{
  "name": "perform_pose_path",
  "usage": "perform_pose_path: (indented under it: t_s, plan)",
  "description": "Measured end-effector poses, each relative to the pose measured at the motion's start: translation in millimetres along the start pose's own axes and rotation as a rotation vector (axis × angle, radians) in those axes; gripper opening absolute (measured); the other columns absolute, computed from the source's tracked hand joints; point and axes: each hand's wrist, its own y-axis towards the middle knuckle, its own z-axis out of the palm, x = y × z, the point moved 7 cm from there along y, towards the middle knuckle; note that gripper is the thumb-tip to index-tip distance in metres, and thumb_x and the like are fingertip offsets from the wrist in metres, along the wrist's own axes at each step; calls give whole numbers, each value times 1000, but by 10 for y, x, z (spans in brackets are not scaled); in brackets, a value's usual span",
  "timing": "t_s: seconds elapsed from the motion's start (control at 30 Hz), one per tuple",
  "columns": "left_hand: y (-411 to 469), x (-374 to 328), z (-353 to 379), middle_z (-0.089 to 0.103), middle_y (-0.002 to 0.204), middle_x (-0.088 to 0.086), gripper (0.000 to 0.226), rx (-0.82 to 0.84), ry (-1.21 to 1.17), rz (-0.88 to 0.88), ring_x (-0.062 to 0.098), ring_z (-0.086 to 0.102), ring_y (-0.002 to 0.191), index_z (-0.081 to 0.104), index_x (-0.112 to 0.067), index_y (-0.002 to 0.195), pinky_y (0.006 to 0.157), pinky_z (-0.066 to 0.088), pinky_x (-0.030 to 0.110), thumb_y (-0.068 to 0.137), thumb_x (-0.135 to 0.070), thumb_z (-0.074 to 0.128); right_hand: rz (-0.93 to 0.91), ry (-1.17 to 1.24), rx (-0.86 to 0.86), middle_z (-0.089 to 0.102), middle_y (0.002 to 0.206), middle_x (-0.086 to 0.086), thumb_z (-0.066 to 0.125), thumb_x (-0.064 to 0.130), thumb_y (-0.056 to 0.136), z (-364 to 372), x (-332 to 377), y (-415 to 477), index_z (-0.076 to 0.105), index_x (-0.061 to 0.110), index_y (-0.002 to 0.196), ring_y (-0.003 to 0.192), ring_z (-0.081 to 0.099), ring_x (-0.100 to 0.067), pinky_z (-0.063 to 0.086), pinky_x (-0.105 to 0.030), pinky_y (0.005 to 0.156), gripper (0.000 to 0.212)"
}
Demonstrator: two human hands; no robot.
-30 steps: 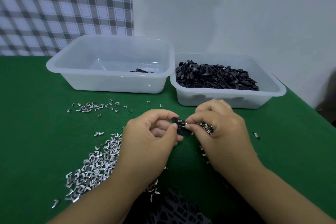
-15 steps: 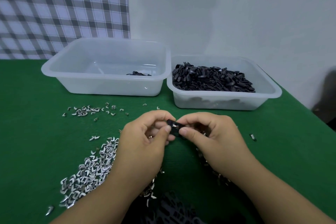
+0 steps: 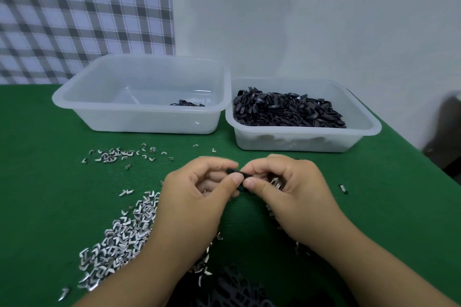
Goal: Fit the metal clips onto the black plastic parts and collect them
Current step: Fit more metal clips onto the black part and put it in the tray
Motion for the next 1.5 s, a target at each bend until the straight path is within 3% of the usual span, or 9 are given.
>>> perform_pose_path:
  t_s: [0.2,0.37,0.47,0.67,0.87,0.97,1.1,1.27,1.5]
  plan:
    - [-2,-15,-33,70,65,3,20,-13,73,18,14,68,57,72,-19,73,56,54,17,78,0,70,-70,-195,2,67,77,11,69,20,80,-23,123,9,73,26,86,79,60,-5,48,-26,75,9]
    - [4,29,-51,69,60,5,17,-35,58,-53,15,68,52,69,-17,68,50,53,17,78,-3,70,6,-327,-205,60,77,26,62,22,84,-486,242,493,72,29,90,79,56,11,41,0,71,13]
    - [7,44,-39,69,59,5,16,-17,72,-63,15,68,52,69,-17,68,49,53,17,77,-4,71,198,-536,-68,66,84,11,62,12,86,-603,73,979,72,21,89,73,56,2,39,-6,62,14]
    - [15,61,-59,70,61,5,17,-22,94,-39,16,68,51,69,-20,67,48,52,18,76,-5,72,388,-862,328,68,106,-7,72,24,80,-305,-228,1294,68,8,103,99,62,-23,49,-33,89,28]
    - [17,57,-59,69,61,4,18,-17,104,-14,15,69,52,70,-25,71,50,54,20,76,-8,72,379,-901,289,67,110,-13,61,9,83,-237,-320,1370,66,3,106,102,62,-28,51,-39,89,25]
    - [16,62,-70,69,61,3,19,-35,88,-29,16,69,52,70,-24,68,50,55,21,77,-7,73,355,-782,149,68,108,-14,65,9,78,-342,-304,1356,68,4,106,97,64,-28,54,-36,83,29]
    - [25,74,-76,69,60,2,17,-36,66,-52,16,69,53,68,-21,69,50,54,20,79,-7,70,271,-429,-135,65,77,11,67,11,78,-605,-120,1146,72,23,90,66,58,-1,42,-6,52,18]
    - [29,94,-76,70,62,4,19,-41,16,-69,18,70,56,67,-23,72,52,55,21,83,-8,65,204,208,-190,71,80,1,73,5,72,-579,125,500,72,25,89,75,69,-13,56,-19,71,27]
    - [50,110,-87,72,66,5,22,-52,-9,-66,16,71,60,66,-26,75,53,55,19,88,-9,61,296,369,-149,73,73,-4,72,-2,72,-217,-136,-62,76,17,78,65,66,-12,53,-16,63,21]
